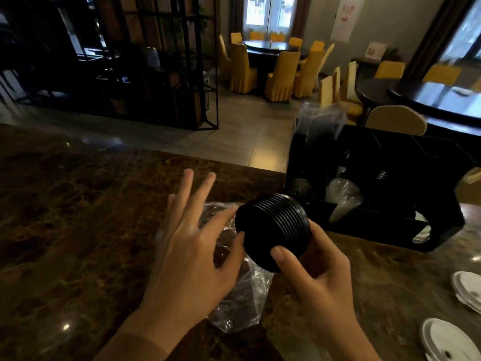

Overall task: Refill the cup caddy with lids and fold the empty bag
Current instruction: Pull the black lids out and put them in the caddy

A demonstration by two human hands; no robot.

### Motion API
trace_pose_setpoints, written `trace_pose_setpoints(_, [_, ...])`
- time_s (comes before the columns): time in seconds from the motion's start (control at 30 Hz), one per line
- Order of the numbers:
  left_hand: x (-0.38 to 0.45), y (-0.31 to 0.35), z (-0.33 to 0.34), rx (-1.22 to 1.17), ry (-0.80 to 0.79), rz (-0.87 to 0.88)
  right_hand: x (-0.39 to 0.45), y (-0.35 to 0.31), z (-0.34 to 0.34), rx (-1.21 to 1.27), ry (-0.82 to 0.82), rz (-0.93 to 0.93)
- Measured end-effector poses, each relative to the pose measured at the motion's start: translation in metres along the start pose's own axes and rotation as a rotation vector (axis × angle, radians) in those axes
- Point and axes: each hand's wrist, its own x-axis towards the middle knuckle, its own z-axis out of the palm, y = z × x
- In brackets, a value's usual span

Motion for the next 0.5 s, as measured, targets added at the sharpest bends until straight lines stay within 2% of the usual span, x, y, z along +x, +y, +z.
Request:
trace_pose_setpoints(0.23, [0.054,0.034,-0.009,-0.121,0.048,0.159,0.031,-0.037,-0.023,-0.017,0.095,-0.186])
trace_pose_setpoints(0.3, [0.075,0.044,-0.007,-0.368,-0.07,0.093,0.047,-0.042,-0.036,-0.084,0.122,-0.247])
trace_pose_setpoints(0.43, [0.121,0.055,0.004,-1.149,-0.453,-0.275,0.083,-0.039,-0.065,-0.32,0.139,-0.37])
trace_pose_setpoints(0.5, [0.142,0.053,0.017,-1.308,-0.505,-0.384,0.101,-0.034,-0.08,-0.425,0.128,-0.418])
